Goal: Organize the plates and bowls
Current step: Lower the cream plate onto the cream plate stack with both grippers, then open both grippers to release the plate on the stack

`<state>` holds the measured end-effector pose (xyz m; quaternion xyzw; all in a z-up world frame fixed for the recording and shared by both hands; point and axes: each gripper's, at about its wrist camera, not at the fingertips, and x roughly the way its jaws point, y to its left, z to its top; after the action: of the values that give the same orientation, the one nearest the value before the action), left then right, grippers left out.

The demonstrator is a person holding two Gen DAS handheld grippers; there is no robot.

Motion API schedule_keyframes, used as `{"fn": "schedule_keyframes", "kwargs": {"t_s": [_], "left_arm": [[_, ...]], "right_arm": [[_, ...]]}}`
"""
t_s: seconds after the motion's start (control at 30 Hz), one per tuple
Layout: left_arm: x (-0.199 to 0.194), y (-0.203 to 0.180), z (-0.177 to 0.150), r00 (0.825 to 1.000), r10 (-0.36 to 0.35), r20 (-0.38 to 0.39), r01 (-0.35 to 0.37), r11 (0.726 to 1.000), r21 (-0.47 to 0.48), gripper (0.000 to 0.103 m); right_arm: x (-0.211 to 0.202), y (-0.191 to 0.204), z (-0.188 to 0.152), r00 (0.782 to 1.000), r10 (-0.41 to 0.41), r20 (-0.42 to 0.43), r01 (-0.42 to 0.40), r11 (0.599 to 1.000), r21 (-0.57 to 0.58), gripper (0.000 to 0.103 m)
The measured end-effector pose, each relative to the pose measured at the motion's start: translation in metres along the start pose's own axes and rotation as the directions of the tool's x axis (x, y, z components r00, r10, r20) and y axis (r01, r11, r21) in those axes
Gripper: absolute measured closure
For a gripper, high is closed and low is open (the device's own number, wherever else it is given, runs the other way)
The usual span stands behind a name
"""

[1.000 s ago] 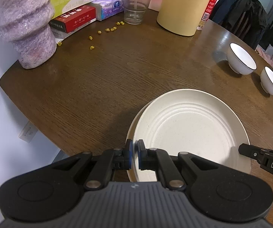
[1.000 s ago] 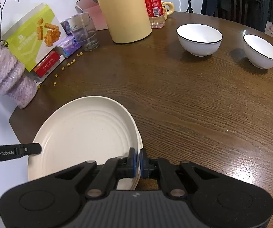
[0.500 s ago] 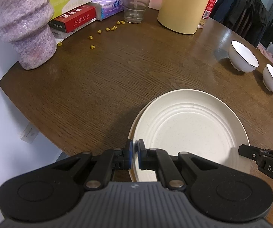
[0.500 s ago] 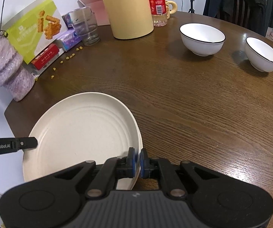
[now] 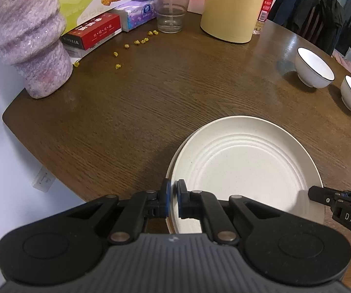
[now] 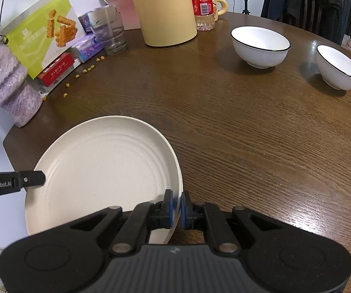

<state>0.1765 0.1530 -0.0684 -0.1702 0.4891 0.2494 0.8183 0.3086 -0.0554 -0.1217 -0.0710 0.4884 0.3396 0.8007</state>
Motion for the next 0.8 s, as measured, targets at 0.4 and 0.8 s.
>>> {"fn": "schedule_keyframes", "kwargs": {"t_s": [0.4, 0.8], "left_arm": [[0.0011, -0.008, 0.0015, 0.999, 0.033, 0.002, -0.033, 0.999, 0.039, 0.096], [0.0021, -0.0091, 0.0054, 0.999, 0.045, -0.011, -0.044, 0.998, 0.048, 0.096]], "right_arm": [[0.0018, -0.0023, -0.0011, 1.0, 0.005, 0.001, -0.005, 1.0, 0.008, 0.096], [0.0011, -0.0048, -0.0006, 1.0, 0.011, 0.002, -0.011, 1.0, 0.013, 0.097]]}}
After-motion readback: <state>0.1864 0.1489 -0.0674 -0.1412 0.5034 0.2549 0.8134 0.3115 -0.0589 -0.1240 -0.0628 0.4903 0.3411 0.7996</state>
